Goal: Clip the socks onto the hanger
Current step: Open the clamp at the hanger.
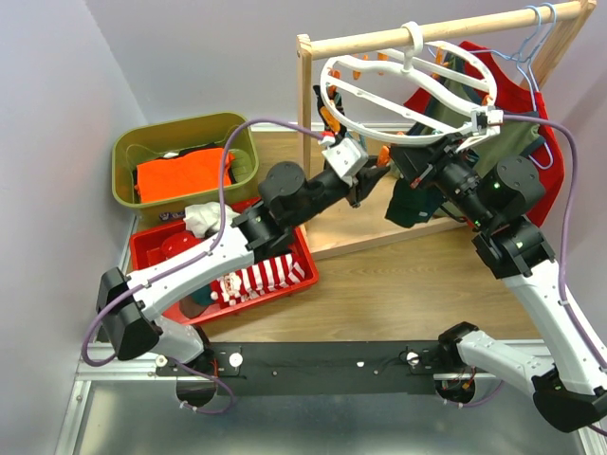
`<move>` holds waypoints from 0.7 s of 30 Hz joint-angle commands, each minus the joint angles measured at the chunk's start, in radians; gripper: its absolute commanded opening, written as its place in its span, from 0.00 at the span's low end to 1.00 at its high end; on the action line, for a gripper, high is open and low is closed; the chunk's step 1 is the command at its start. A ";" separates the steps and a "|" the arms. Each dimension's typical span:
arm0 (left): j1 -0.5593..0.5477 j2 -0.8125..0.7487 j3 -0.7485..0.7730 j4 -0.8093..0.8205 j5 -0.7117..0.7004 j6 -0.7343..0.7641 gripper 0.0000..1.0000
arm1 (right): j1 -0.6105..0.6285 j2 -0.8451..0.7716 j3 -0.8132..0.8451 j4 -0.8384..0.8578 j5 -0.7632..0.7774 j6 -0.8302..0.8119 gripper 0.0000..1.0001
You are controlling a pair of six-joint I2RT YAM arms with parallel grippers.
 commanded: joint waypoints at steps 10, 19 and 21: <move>-0.017 -0.028 -0.116 0.276 -0.027 0.128 0.41 | -0.009 -0.011 0.013 0.062 0.062 0.034 0.09; -0.019 -0.020 -0.120 0.293 -0.028 0.139 0.29 | -0.009 -0.008 0.018 0.048 0.057 0.039 0.09; -0.020 -0.017 -0.125 0.293 -0.027 0.140 0.16 | -0.009 -0.009 0.022 0.044 0.059 0.036 0.10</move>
